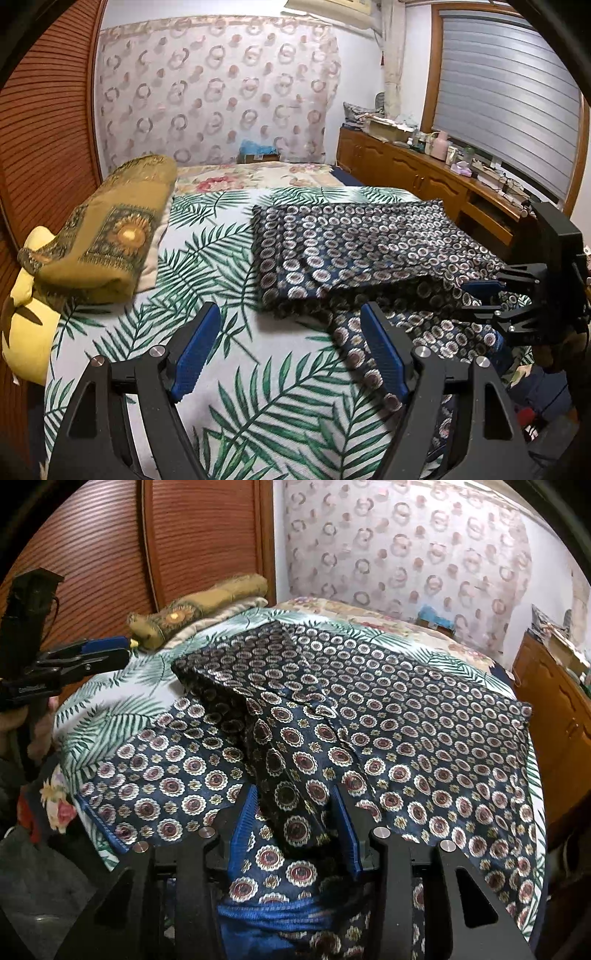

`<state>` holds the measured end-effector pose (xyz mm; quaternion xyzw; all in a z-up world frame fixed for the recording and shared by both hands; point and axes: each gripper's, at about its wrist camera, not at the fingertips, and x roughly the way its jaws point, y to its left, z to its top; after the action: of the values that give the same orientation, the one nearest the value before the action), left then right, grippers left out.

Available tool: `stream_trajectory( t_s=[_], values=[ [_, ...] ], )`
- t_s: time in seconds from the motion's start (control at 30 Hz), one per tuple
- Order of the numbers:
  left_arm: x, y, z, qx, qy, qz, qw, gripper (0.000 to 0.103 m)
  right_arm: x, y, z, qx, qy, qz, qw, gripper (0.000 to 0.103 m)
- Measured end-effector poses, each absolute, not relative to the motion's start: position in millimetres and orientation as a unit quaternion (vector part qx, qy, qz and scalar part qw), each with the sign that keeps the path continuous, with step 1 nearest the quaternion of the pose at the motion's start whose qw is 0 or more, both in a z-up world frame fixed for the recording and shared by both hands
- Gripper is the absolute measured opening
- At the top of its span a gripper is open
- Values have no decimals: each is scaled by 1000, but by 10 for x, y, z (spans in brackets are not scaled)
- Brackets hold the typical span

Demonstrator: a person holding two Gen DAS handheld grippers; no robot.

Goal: Fold small clothes

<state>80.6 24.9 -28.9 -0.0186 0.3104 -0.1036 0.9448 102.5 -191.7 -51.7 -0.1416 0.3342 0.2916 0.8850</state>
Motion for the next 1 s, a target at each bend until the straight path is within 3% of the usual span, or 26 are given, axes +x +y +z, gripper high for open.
stream_trajectory(
  t_s=[0.37,0.4,0.47,0.57,1.0],
  values=[
    [785,214,-321,-22,313,-110,943,79,1345,-1752,-654,-169,343,289,878,43],
    [785,208,-319,-21,313,-110,943,79,1361,-1754,-658,-169,340,290,878,38],
    [781,192,-323,-20,313,-113,943,79,1352,-1769,-650,-174,334,282,882,17],
    [775,160,-336,-18,315,-117,942,79,1354,-1838,-628,-163,324,276,890,5],
    [761,19,-352,-16,318,-134,939,79,1032,-2458,-312,-83,267,228,933,3]
  ],
)
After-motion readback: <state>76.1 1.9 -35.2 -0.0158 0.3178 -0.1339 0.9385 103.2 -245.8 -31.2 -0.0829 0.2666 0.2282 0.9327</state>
